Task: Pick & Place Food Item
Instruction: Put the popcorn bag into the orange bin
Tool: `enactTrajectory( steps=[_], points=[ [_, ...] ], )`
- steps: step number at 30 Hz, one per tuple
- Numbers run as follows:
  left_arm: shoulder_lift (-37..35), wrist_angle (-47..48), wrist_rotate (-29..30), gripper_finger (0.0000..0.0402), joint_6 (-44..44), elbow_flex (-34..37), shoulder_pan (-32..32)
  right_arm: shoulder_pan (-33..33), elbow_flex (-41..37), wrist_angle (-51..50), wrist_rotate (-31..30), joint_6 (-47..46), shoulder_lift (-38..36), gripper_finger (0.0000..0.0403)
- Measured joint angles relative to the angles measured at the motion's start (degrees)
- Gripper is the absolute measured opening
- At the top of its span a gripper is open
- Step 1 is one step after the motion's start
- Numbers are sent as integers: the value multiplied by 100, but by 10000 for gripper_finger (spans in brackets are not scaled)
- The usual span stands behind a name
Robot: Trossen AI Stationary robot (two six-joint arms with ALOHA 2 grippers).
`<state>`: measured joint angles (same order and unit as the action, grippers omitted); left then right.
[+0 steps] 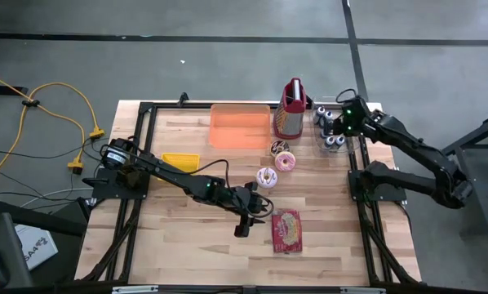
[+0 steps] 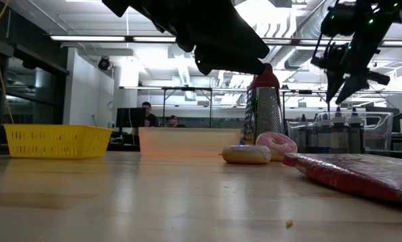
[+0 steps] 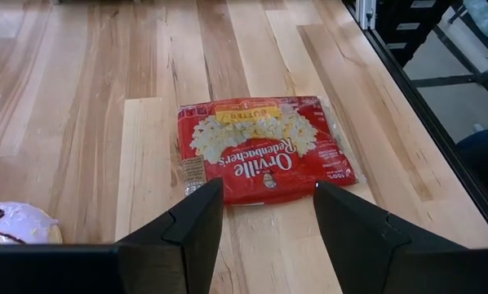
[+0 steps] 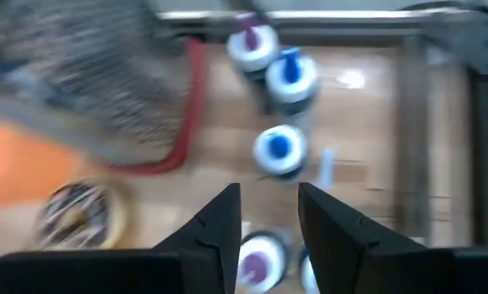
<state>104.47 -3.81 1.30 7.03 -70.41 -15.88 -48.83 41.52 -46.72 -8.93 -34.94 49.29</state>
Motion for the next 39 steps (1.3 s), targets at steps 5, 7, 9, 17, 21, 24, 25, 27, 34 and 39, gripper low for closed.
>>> enactTrajectory(
  steps=[5,7,9,17,21,24,25,27,34,39],
  points=[
    [0,0,0,187,0,0,0,140,0,62,1230,390,-499,109],
    [0,0,0,187,0,0,0,214,0,89,1765,464,-721,109],
    [0,1,0,187,-1,0,0,314,0,157,2241,484,-907,109],
    [0,-27,130,187,10,0,0,1000,0,244,2793,695,-1133,109],
    [0,-57,686,187,96,0,-2,1400,0,240,2879,935,-1103,109],
    [0,-52,900,187,181,0,-4,1727,0,232,2900,1090,-1036,109],
    [0,-50,927,187,178,0,-4,1835,0,232,2900,1135,-1022,109],
    [0,-50,925,187,87,0,-4,2060,0,228,2905,1251,-991,109],
    [0,-50,263,187,55,0,-26,2894,0,-7,2996,1325,-818,109],
    [0,-48,-237,187,888,0,-26,3496,0,-219,2523,316,-621,109]
  ],
)
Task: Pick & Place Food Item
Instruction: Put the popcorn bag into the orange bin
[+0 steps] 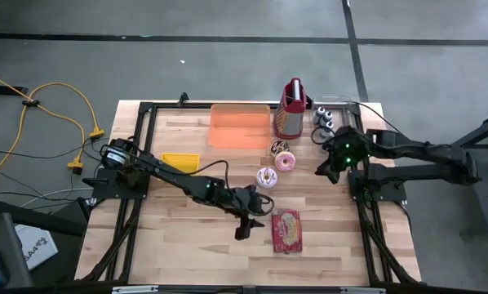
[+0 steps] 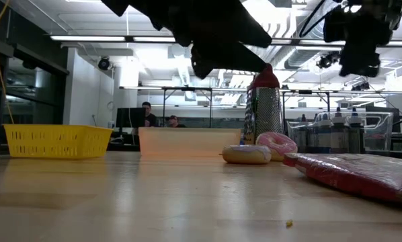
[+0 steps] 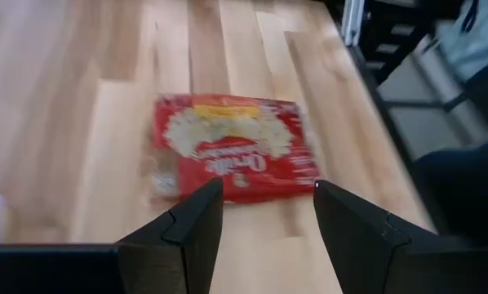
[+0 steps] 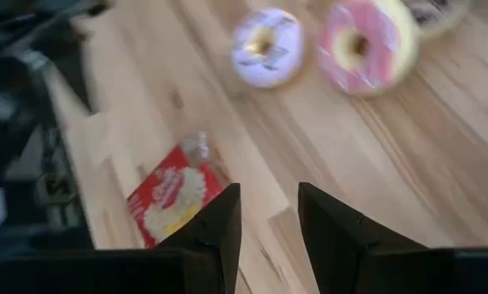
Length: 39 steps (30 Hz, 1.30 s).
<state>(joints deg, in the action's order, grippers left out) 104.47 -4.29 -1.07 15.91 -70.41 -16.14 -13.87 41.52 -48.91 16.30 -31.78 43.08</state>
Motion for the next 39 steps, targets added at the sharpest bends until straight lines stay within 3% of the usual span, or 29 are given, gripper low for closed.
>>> enactTrajectory(
  steps=[3,9,19,30,39],
  points=[
    [0,0,-155,187,658,0,0,379,-107,-122,-467,-779,115,109],
    [105,50,-194,187,1452,4,-58,1154,-892,231,-548,-1814,162,109],
    [578,-219,-361,187,2218,27,-349,2549,-2063,2598,-514,-3559,161,109],
    [1053,-749,14,187,2999,28,-396,4020,-2237,2889,-1742,-4789,356,109],
    [1153,-1036,136,187,3304,26,-398,4911,-2247,3645,-2570,-5247,1440,109]
  ],
)
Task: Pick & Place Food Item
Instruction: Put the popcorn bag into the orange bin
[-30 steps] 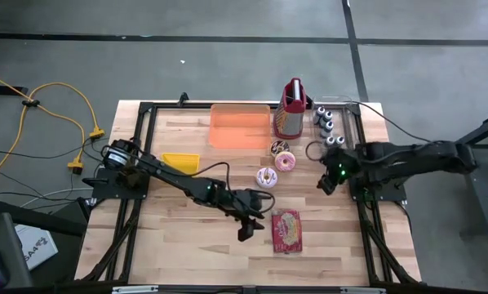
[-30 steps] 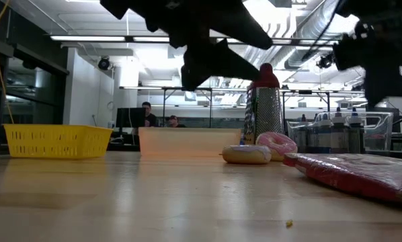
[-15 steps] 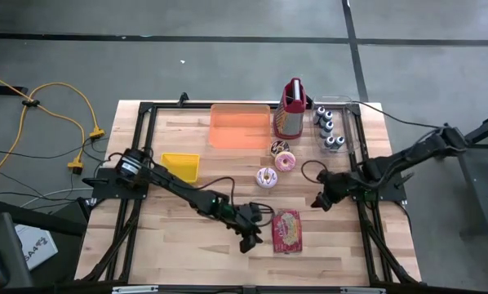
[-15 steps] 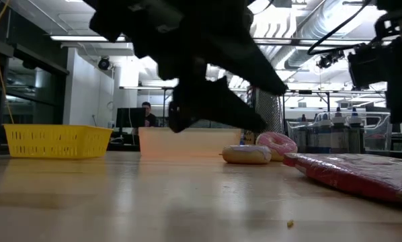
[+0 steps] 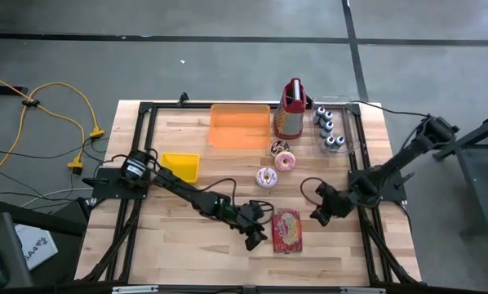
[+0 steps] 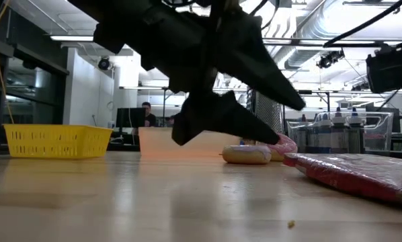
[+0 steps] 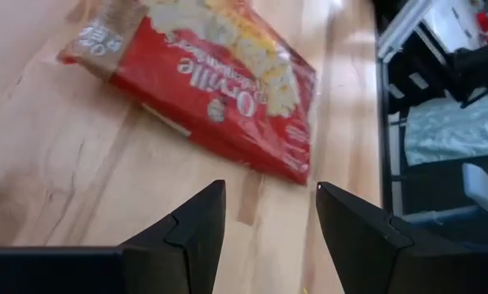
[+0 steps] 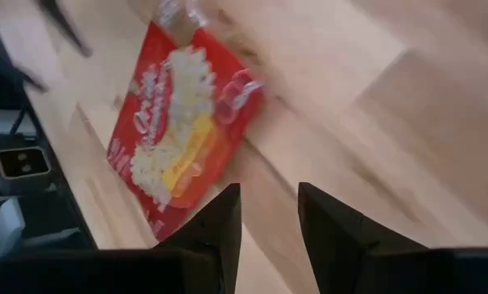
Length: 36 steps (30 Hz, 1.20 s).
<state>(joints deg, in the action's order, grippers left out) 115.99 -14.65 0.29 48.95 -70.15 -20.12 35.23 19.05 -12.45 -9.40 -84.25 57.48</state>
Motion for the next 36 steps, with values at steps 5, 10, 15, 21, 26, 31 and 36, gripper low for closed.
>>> enactTrajectory(
  steps=[5,10,15,21,26,31,36],
  points=[
    [130,-246,135,187,154,-7,3,292,0,842,-167,-2,696,110],
    [297,-291,127,187,368,4,64,469,2,1440,-274,-148,1263,116],
    [395,-357,110,187,620,7,127,630,2,1927,-290,-271,1743,116],
    [388,-626,33,187,803,4,190,774,2,2522,-497,-264,2167,113],
    [386,-607,-41,187,928,0,238,868,2,2589,-607,-299,2304,92],
    [386,-607,-38,187,962,0,240,878,2,2582,-553,-278,2312,51],
    [386,-610,-34,187,962,0,249,878,2,2585,-553,-148,2312,9]
  ],
)
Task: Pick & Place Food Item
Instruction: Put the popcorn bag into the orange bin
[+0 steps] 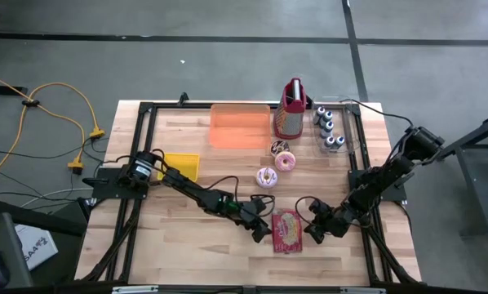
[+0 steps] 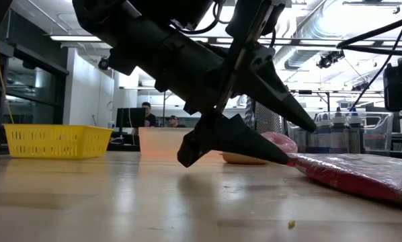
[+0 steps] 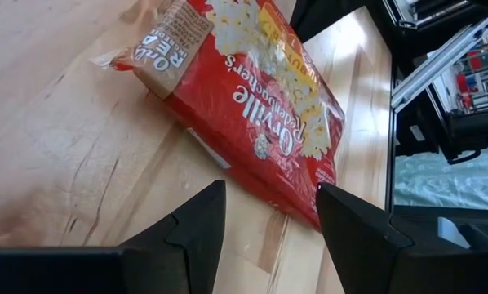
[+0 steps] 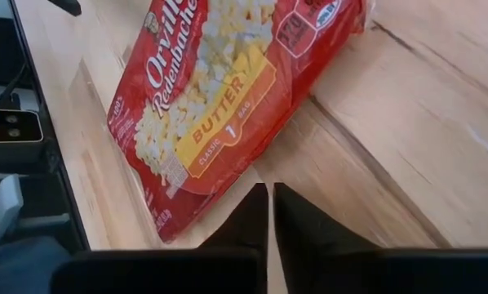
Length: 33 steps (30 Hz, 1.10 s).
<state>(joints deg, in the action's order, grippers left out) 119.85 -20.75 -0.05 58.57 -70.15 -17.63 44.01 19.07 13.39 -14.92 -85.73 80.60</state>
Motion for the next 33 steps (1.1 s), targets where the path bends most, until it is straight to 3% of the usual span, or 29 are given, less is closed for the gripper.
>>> enactTrajectory(
  steps=[10,23,30,33],
  points=[
    [4,-1,20,187,3,0,0,-56,2,15,-168,45,0,3],
    [347,-721,-92,187,255,-17,0,-205,4,160,-155,91,0,3],
    [275,-569,-517,187,312,-19,81,-205,4,276,-167,205,0,3],
    [78,56,-530,187,210,-4,141,-205,4,271,-166,267,0,3]
  ],
)
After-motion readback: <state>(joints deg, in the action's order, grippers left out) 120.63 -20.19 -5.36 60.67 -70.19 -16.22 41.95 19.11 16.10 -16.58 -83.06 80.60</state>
